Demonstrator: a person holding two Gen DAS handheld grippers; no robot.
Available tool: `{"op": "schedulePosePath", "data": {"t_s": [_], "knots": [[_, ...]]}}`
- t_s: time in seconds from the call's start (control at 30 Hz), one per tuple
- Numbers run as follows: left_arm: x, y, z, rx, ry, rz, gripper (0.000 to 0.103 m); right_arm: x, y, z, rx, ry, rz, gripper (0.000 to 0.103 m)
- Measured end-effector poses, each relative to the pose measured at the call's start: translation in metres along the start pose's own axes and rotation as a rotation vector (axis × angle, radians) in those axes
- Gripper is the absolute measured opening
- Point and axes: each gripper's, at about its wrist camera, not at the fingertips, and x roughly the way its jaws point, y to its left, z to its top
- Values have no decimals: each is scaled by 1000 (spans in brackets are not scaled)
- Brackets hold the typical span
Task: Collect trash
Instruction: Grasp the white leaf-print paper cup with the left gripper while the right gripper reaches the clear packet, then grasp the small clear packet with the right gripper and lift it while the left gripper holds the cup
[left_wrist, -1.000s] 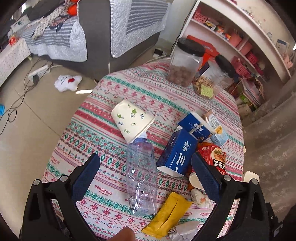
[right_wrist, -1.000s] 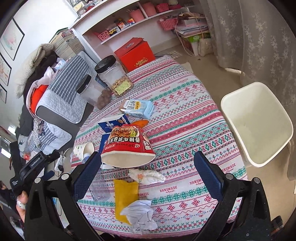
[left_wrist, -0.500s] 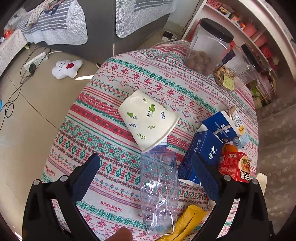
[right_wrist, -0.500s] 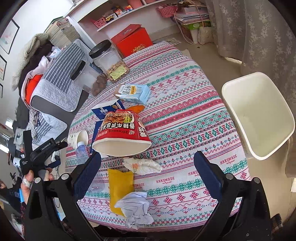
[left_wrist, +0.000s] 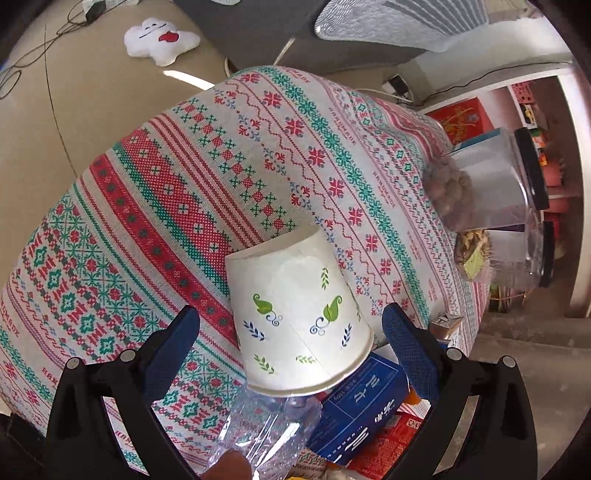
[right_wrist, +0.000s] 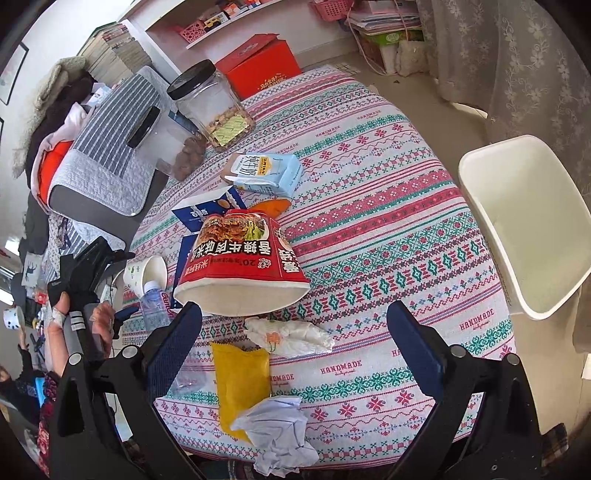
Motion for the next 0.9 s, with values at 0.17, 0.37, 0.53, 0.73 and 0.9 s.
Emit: {"op": "schedulePosePath", "data": {"t_s": [0.17,0.37,0.53,0.73,0.9], "knots": [[13,-8,3,18,11,56,78,8,-5,6,33,14,-7,96],[-14,-41,-3,152,-34,-29,62,11,1,16,25,1,-17,96],[-84,-67,-21,289,-197,-95,62,16,44,48,-201,16,-38,96],[-133,-84,-46,450,-291,-148,62,72,131,101,-667,105,-58,96],[-139,-80,-44,496,-265,-151,63,139,170,117,-848,250,-56,93]]}}
